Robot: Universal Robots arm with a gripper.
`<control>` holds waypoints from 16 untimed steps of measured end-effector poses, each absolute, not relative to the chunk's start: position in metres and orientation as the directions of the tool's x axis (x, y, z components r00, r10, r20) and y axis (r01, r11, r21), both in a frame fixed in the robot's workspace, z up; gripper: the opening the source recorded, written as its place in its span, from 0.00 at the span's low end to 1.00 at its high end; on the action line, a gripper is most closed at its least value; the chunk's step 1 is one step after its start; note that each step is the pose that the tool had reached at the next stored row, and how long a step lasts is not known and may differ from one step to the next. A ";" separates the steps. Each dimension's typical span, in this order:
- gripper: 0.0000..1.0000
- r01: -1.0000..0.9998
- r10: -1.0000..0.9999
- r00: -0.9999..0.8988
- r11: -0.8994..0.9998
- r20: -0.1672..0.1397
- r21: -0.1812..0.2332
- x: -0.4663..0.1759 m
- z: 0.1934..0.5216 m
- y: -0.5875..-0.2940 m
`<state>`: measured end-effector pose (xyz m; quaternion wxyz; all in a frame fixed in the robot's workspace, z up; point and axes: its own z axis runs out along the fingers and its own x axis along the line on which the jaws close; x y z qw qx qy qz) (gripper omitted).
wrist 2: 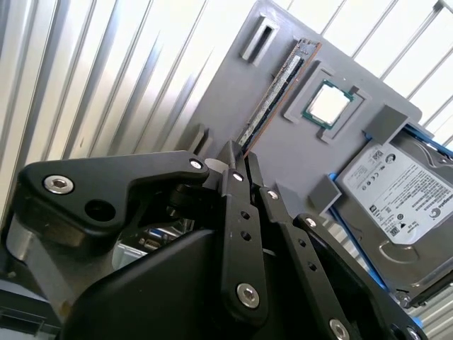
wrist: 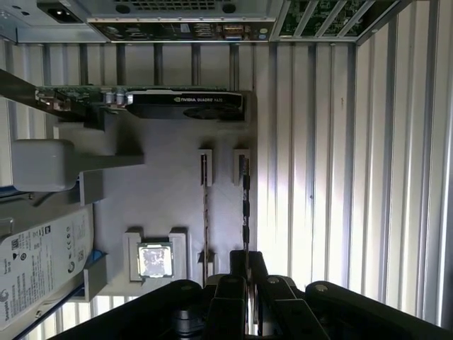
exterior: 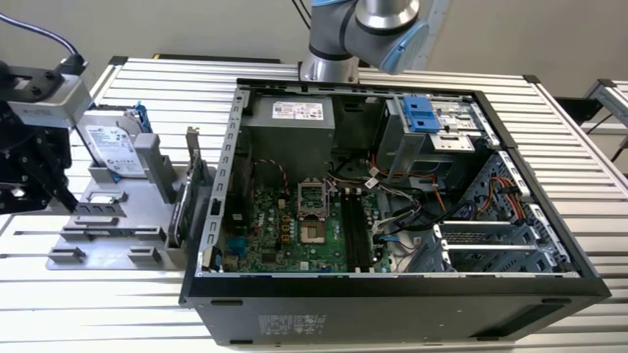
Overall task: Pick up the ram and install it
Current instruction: 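Pick up the ram and move it above insertion slot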
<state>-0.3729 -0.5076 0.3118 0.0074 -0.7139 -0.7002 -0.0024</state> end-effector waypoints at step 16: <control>0.00 1.000 1.000 0.019 -0.019 0.014 -0.007 -0.373 0.318 -0.508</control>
